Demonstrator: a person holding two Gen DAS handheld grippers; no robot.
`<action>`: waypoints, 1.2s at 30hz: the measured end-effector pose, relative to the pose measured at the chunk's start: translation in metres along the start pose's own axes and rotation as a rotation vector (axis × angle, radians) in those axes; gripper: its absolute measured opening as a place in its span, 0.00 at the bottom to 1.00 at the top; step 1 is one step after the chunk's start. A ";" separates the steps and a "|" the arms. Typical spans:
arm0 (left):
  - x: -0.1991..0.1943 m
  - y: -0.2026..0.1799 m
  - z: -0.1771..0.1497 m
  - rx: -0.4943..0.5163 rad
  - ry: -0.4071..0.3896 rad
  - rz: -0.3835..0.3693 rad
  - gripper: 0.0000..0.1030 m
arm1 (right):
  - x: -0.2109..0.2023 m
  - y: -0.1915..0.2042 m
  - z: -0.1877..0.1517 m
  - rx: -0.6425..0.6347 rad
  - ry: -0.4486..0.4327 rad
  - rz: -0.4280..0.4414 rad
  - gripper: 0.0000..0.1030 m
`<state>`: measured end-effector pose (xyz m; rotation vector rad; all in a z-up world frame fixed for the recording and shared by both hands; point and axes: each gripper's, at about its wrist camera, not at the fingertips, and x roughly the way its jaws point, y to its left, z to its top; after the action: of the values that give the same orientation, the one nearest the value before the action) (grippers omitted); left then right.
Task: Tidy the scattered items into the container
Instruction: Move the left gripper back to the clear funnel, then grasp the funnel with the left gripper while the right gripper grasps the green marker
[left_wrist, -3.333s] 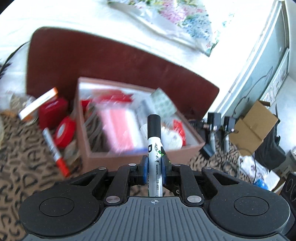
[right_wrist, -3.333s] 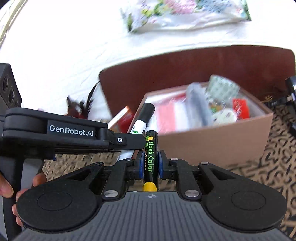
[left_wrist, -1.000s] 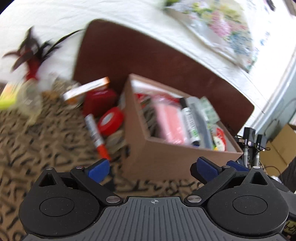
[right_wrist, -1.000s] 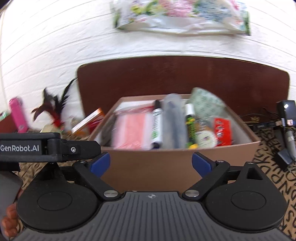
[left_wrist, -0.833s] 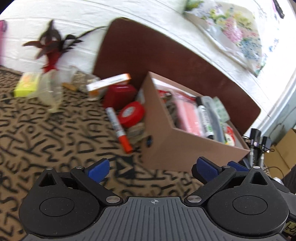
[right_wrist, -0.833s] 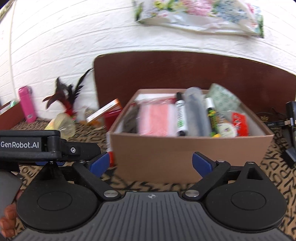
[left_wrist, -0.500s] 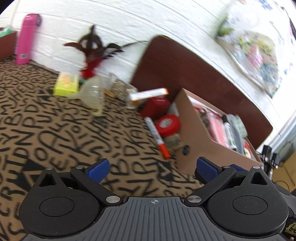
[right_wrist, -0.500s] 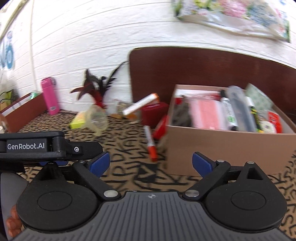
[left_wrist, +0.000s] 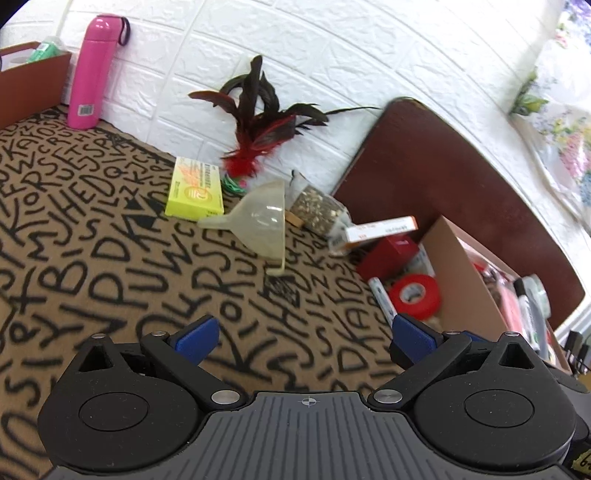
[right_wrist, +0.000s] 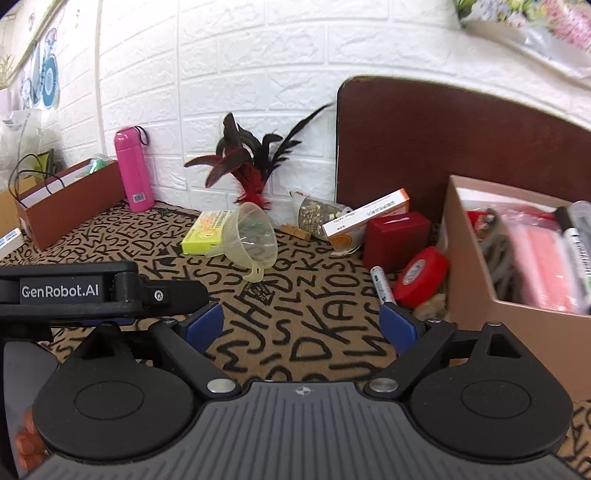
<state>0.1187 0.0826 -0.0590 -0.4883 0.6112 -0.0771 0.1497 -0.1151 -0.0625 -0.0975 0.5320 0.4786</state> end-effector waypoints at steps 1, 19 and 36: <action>0.006 0.000 0.004 -0.004 -0.001 -0.004 1.00 | 0.006 -0.001 0.002 0.000 0.001 -0.003 0.88; 0.107 0.020 0.041 -0.038 -0.046 0.101 0.89 | 0.115 -0.026 0.007 0.030 0.127 -0.158 0.69; 0.119 0.025 0.031 0.007 0.039 0.101 0.01 | 0.123 -0.048 -0.007 0.135 0.161 -0.154 0.17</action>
<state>0.2322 0.0927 -0.1120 -0.4494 0.6729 0.0072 0.2611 -0.1080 -0.1321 -0.0472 0.7077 0.2848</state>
